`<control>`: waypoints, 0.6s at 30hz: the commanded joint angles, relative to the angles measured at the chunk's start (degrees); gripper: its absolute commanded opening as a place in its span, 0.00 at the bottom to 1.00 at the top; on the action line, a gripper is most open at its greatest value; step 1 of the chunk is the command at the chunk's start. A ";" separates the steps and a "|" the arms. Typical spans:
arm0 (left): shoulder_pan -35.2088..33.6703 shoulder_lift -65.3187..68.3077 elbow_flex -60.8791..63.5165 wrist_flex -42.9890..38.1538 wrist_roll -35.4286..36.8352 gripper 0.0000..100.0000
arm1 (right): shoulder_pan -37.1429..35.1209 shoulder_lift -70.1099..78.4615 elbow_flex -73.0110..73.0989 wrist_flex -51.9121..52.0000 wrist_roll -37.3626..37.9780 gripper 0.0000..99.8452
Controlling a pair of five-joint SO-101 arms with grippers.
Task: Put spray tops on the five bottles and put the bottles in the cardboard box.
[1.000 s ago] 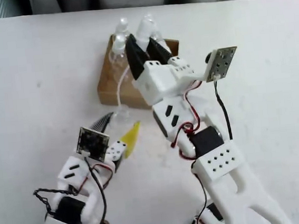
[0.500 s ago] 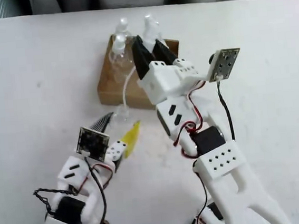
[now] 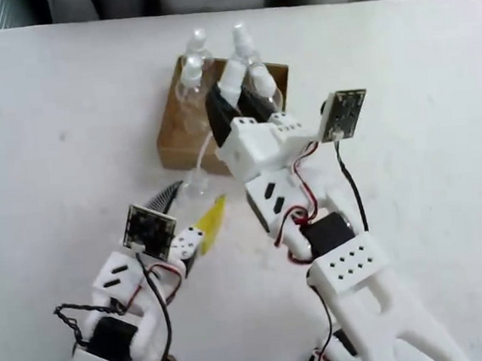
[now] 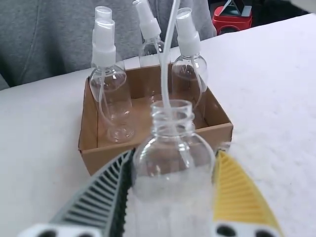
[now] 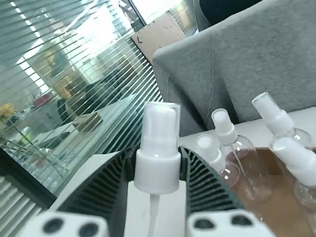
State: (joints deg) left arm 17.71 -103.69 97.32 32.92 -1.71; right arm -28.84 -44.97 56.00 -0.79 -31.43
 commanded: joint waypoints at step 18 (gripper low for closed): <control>-0.66 -1.10 -0.35 -1.23 -0.44 0.02 | -5.85 -10.15 2.37 7.78 -0.09 0.02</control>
State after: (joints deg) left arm 17.63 -103.69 97.32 32.92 -1.71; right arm -33.32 -50.42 59.16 3.08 -31.43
